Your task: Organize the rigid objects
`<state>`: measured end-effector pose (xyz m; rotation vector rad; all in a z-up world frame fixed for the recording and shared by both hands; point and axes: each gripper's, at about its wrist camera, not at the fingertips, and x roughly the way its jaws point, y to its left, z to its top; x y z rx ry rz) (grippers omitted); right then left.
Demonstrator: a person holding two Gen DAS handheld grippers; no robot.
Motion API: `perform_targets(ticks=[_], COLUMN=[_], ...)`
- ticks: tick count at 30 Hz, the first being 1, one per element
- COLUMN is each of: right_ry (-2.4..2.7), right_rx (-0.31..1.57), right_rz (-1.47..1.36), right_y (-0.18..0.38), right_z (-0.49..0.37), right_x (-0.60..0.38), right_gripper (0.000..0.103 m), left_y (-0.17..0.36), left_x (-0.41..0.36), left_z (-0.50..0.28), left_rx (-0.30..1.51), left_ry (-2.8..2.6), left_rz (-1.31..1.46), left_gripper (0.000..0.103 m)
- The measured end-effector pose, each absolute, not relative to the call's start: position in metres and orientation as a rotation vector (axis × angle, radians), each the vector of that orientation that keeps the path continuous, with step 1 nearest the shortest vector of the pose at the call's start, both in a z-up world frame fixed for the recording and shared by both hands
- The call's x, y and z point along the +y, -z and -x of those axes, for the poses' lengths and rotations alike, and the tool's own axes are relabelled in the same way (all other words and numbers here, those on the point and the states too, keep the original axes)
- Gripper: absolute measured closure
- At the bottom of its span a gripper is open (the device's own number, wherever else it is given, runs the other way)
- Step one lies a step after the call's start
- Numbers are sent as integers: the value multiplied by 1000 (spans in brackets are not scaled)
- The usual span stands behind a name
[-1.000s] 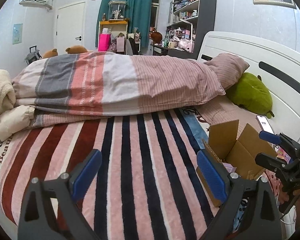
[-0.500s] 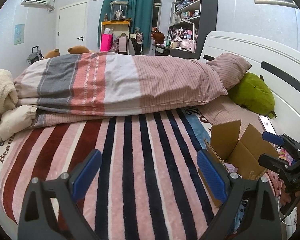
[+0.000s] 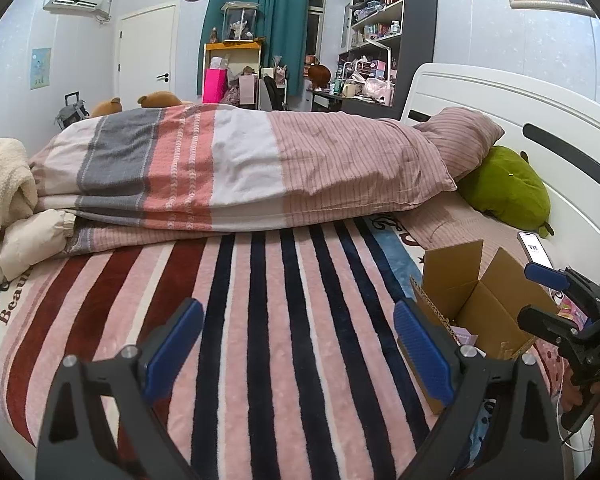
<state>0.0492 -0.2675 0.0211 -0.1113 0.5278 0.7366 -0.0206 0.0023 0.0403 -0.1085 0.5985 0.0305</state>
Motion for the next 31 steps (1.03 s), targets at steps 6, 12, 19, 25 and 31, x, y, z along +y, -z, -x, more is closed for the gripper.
perform_targets(ticks=[6, 12, 19, 25, 31], right_ry=[-738, -739, -736, -736, -742], right_rx=[528, 527, 527, 527, 527], right_rz=[114, 115, 114, 113, 113], right_y=[-21, -20, -21, -21, -20], right_z=[-51, -51, -49, -49, -52], right_x=[-268, -268, -268, -268, -270], right_gripper=[5, 5, 5, 5, 5], left_y=[-40, -40, -40, -40, -40], left_x=[3, 3, 2, 3, 2], left_z=[21, 23, 26, 25, 25], left_rx=[598, 598, 597, 596, 599], left_ry=[-36, -35, -39, -38, -38], left_rz=[109, 109, 109, 108, 108], left_gripper=[8, 8, 8, 8, 8])
